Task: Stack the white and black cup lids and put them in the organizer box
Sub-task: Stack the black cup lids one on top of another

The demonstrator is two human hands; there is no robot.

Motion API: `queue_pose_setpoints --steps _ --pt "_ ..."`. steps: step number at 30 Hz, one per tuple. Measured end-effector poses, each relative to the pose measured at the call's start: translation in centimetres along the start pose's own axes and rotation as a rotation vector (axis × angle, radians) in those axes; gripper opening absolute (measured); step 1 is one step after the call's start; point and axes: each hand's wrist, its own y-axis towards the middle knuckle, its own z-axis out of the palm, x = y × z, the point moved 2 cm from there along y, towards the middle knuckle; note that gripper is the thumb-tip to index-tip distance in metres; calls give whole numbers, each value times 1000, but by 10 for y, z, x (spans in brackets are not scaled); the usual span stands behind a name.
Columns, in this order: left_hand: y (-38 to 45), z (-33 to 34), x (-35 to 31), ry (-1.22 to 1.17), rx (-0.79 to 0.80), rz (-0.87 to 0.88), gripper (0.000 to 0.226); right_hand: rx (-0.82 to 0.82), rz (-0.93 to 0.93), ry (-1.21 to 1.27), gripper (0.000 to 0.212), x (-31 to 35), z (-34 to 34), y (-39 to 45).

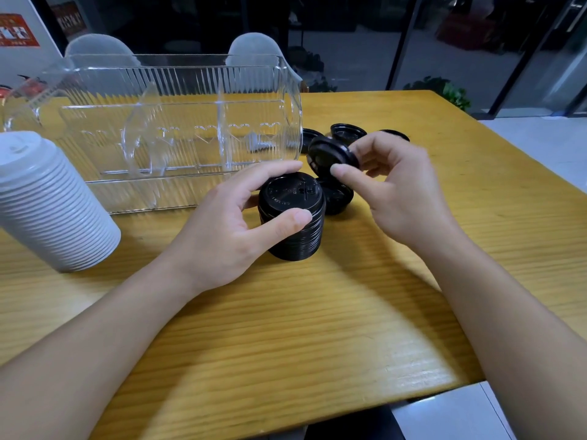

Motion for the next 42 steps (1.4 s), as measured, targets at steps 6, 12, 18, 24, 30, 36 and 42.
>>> queue_pose_setpoints --steps 6,12,18,24,30,36,42 --pt "0 0 -3 -63 -35 -11 72 -44 122 474 27 5 -8 2" --pt "0 -3 -8 -81 -97 48 76 19 238 801 34 7 -7 3" --pt "2 -1 -11 -67 -109 155 85 195 181 824 41 22 6 -5" --pt "1 -4 -14 -73 -127 208 86 219 178 786 42 26 11 -8" --pt "1 -5 -19 -118 -232 232 85 170 104 621 53 35 14 -14" --pt "1 -5 -18 -146 -219 227 90 155 40 604 30 41 14 -16" --pt "-1 -5 -19 -126 -175 244 82 101 146 695 29 34 11 -10"
